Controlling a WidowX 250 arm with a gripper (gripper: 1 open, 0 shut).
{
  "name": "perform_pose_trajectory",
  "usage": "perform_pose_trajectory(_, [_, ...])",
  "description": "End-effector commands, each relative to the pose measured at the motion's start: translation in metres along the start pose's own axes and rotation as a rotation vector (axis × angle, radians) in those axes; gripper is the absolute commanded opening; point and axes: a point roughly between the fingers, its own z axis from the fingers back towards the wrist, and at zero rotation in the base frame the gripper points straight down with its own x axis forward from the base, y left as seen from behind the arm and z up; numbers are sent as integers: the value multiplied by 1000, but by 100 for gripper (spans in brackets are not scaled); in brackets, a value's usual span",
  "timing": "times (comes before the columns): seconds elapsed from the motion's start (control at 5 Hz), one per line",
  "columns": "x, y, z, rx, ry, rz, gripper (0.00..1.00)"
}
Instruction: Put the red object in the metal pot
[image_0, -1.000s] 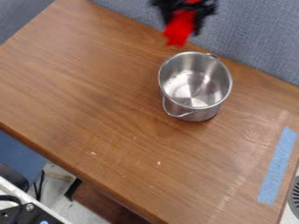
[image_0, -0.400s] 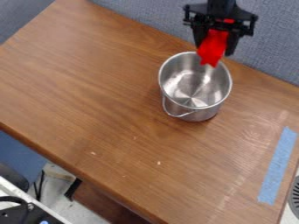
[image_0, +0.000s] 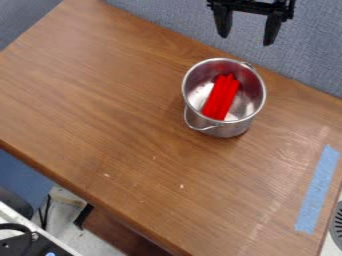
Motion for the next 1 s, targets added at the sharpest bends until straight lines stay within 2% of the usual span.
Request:
perform_pose_trajectory(0.0, [-5,-14,3,-7,-25,-140,100])
perform_pose_trajectory(0.2, [-14,-11,-17,9,-21,-231,100])
perform_pose_trajectory(0.4, [-30,5,-24,51,-21,-204,100])
perform_pose_trajectory(0.6, [-41,17,-24,74,-32,-216,100])
perform_pose_trajectory(0.8, [-51,33,-22,107,-51,-22,100])
